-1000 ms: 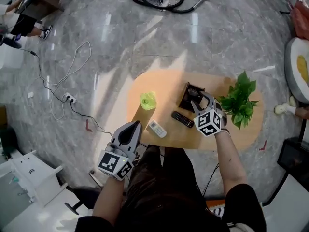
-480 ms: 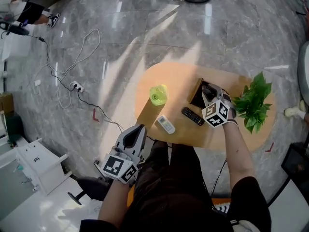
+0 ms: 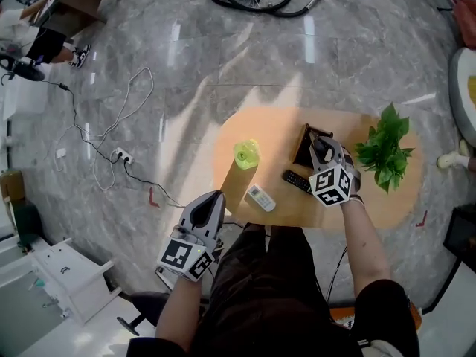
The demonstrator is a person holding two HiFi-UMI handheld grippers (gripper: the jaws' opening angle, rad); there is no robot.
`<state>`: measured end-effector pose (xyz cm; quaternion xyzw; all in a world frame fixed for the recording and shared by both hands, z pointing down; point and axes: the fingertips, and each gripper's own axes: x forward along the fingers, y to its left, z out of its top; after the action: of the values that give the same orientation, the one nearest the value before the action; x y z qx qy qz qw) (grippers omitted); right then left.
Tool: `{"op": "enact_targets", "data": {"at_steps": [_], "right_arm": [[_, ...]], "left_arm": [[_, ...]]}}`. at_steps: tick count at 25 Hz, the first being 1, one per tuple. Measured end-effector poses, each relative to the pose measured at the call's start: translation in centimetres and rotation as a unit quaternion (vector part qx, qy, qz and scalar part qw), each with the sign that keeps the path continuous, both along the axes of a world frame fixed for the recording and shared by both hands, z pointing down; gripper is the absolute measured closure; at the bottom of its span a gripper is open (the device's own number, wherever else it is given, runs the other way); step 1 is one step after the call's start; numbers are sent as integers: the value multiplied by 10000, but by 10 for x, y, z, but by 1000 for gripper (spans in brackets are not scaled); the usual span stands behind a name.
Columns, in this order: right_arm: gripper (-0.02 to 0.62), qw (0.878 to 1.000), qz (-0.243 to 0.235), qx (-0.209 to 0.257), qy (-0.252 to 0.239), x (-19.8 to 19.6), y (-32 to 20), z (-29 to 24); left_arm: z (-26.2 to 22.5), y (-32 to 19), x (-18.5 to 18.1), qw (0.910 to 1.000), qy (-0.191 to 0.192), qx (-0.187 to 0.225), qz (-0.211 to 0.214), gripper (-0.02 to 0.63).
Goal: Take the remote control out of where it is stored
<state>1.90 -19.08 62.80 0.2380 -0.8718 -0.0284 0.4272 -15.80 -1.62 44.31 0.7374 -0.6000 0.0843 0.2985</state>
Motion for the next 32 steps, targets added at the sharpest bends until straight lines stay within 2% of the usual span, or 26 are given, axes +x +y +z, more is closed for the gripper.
{"op": "enact_targets", "data": {"at_steps": [8, 14, 19, 23, 27, 32], "right_arm": [[483, 9948, 682, 535, -531, 21, 29, -78], [483, 9867, 1251, 779, -680, 66, 64, -106], [483, 9804, 1843, 667, -202, 133, 100, -77], [483, 9751, 2156, 482, 206, 184, 117, -46], [483, 9712, 2270, 357, 636, 219, 127, -14], [483, 9716, 1971, 252, 1286, 241, 128, 30]], "left_arm": [[-22, -6, 20, 9963, 63, 237, 819, 600], [-19, -13, 56, 9872, -19, 188, 1587, 600], [-4, -17, 104, 9744, 93, 94, 2243, 600], [9, -19, 136, 9675, 151, 22, 2525, 600], [28, -17, 155, 9651, 224, -136, 2607, 600], [59, -11, 163, 9697, 403, -325, 2387, 600]]}}
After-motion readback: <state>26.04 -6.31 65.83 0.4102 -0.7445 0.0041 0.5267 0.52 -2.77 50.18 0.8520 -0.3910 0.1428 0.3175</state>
